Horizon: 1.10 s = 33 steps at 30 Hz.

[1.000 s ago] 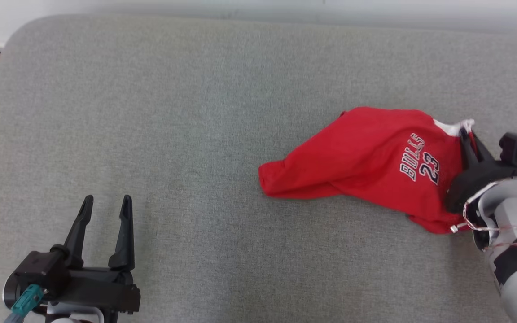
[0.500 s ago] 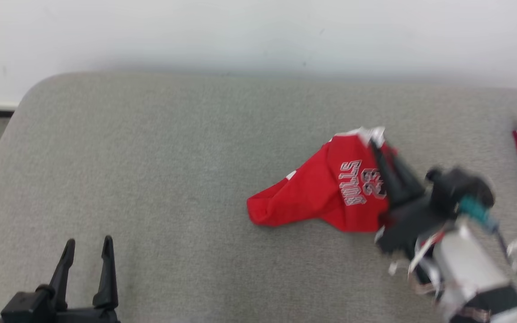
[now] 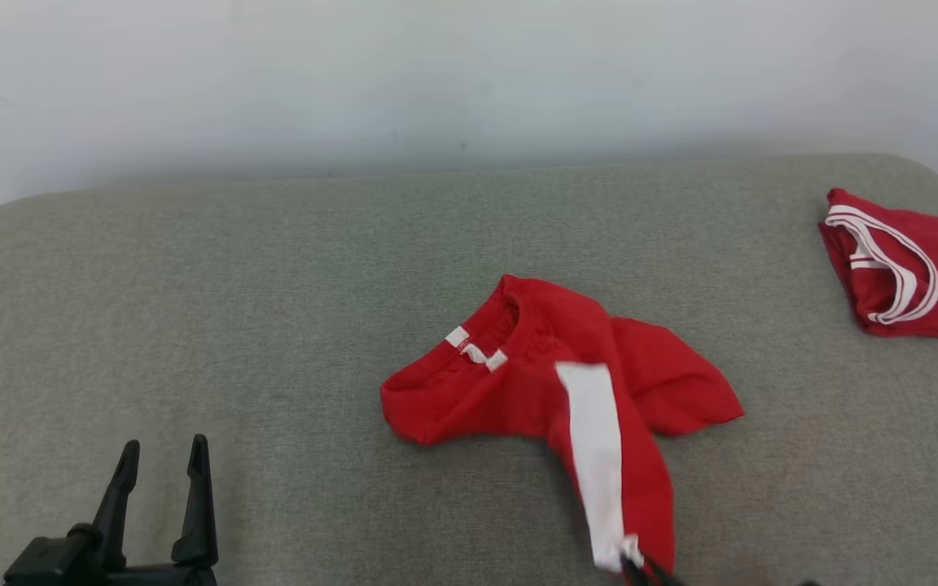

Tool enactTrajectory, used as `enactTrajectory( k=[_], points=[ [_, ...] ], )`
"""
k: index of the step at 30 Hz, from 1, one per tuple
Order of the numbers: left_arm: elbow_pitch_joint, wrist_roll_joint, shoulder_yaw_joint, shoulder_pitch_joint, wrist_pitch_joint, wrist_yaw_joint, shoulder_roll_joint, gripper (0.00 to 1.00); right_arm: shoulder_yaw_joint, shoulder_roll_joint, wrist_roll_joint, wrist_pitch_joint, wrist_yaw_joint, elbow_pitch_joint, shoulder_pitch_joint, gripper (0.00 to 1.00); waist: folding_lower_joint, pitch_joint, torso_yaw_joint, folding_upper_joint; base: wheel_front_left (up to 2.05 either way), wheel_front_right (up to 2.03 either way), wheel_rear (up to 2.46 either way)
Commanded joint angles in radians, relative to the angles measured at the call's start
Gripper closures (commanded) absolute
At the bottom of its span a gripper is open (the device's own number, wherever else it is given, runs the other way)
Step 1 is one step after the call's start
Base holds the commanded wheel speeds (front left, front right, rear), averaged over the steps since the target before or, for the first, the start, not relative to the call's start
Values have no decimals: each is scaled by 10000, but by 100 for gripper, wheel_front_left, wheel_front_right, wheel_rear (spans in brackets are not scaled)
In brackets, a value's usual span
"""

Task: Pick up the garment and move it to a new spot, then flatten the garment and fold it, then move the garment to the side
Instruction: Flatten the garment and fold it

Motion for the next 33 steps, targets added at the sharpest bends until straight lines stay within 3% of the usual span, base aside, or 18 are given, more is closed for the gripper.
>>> enactTrajectory(
  k=[1,6,7,8,18,25,33],
  points=[
    [8,82,45,-108,-5,7,32,0,188,-136,-22,49,-29,-51,460,100,2,51,-195,1,0,0,0],
    [21,56,90,-28,-5,7,41,0,297,-148,16,48,-29,-65,961,97,2,32,-326,1,0,0,0],
    [3,73,120,13,-5,7,28,0,285,-75,30,23,-29,-161,1005,53,2,27,-360,1,0,0,0],
    [8,75,139,34,-5,7,19,0,225,-30,11,4,-29,-246,1002,0,2,23,-386,1,0,0,0],
    [87,32,207,64,-4,7,66,0,-1547,613,16,-56,-29,-1918,1107,0,2,-228,-396,1,0,0,0],
    [-69,122,411,159,-4,7,47,0,-3425,1526,-480,-59,-29,-2535,1322,0,2,-240,-532,1,0,0,0],
    [-215,236,268,101,-4,7,-18,0,-3597,1837,-787,-61,-29,-2605,1002,0,2,-115,-757,1,0,0,0]
  ],
)
